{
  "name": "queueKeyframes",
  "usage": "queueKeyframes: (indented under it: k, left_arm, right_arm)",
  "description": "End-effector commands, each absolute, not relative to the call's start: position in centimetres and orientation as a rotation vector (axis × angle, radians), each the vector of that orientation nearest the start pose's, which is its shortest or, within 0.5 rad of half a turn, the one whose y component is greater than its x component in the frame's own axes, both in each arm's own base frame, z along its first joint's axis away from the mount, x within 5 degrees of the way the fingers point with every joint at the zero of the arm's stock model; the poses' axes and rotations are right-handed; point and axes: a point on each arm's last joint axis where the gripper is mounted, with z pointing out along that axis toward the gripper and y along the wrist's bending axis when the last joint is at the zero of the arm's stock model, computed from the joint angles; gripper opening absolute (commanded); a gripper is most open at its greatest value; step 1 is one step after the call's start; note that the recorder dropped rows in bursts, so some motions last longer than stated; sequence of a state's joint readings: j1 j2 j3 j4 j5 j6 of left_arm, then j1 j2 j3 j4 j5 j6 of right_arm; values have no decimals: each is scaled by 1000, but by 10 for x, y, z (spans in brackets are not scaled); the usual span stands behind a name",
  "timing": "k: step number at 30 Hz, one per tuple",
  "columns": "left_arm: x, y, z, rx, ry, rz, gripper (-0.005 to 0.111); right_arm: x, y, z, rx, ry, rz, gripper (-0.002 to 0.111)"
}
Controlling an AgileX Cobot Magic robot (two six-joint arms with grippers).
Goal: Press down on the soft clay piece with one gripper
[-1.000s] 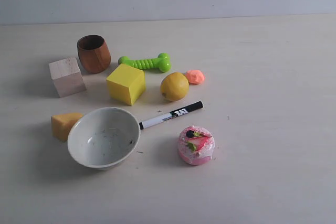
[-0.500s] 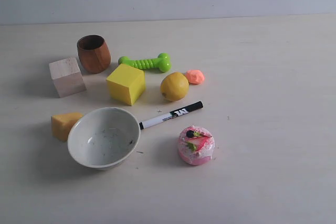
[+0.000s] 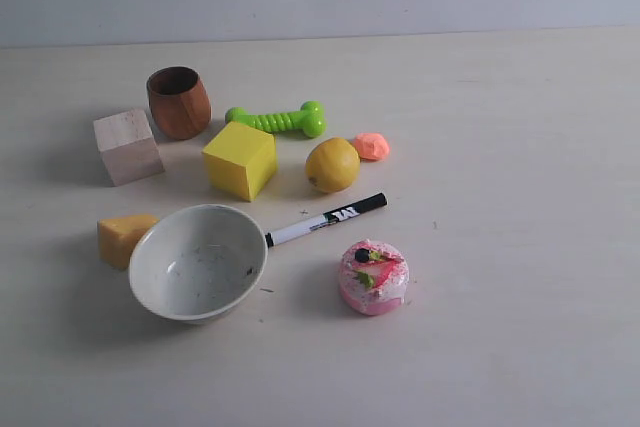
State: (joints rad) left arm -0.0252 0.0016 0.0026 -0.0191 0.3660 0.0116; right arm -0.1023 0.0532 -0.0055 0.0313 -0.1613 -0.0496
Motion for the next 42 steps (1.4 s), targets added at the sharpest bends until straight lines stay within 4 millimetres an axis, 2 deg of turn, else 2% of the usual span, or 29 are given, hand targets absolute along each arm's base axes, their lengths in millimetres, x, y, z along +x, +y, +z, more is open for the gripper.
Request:
queueKeyframes:
  k: [1, 3, 8, 10, 12, 16, 19, 21, 24, 25, 26, 27, 28, 29, 30, 31, 32, 33, 35, 38, 42]
  left_arm:
    - [53, -2, 181, 25, 1838, -35, 0]
    - [53, -2, 181, 25, 1838, -35, 0]
    - [53, -2, 181, 25, 1838, -35, 0]
    - [53, -2, 181, 25, 1838, -35, 0]
    - [53, -2, 181, 25, 1838, -35, 0]
    - [53, -2, 181, 25, 1838, -35, 0]
    - [53, -2, 181, 25, 1838, -35, 0]
    - [53, -2, 181, 25, 1838, -35, 0]
    - [53, -2, 181, 25, 1838, -35, 0]
    - [53, -2, 181, 25, 1838, -35, 0]
    - [53, -2, 181, 25, 1838, -35, 0]
    - [53, -2, 181, 25, 1838, -35, 0]
    - [53, -2, 181, 25, 1838, -35, 0]
    - [53, -2, 181, 25, 1838, -35, 0]
    - [53, -2, 181, 25, 1838, -35, 0]
    - [53, -2, 181, 25, 1838, -35, 0]
    - [53, -2, 181, 25, 1838, -35, 0]
    - [53, -2, 181, 25, 1838, -35, 0]
    - [53, -2, 181, 25, 1838, -35, 0]
    - [53, -2, 181, 25, 1838, -35, 0]
    - [53, -2, 181, 25, 1838, -35, 0]
  right_arm:
    - [56, -6, 232, 52, 1285, -111, 0]
    - [54, -7, 240, 119, 1195, -30, 0]
    - [42, -8, 261, 316, 883, 365, 0]
    - [41, -6, 262, 268, 887, 304, 0]
    - [41, -6, 273, 237, 920, 237, 0]
    - [42, -5, 303, 199, 1083, 129, 0]
    - [48, -5, 335, 157, 1184, 51, 0]
    - [67, -6, 371, 121, 1295, -7, 0]
    - [91, -8, 402, 32, 1396, -111, 0]
    - [105, -7, 417, -24, 1410, -140, 0]
    - [112, -5, 424, -50, 1419, -128, 0]
    - [129, 0, 431, -94, 1467, -88, 0]
    - [139, 5, 432, -128, 1509, -62, 0]
    - [164, 16, 428, -209, 1601, -4, 0]
    - [177, 24, 423, -266, 1647, 29, 0]
    - [200, 39, 412, -341, 1710, 97, 0]
    - [212, 46, 405, -377, 1738, 123, 0]
    - [236, 60, 390, -444, 1779, 136, 0]
    - [265, 68, 369, -443, 1818, 124, 0]
    - [292, 70, 346, -353, 1861, 138, 0]
    - [301, 70, 339, -292, 1868, 153, 0]
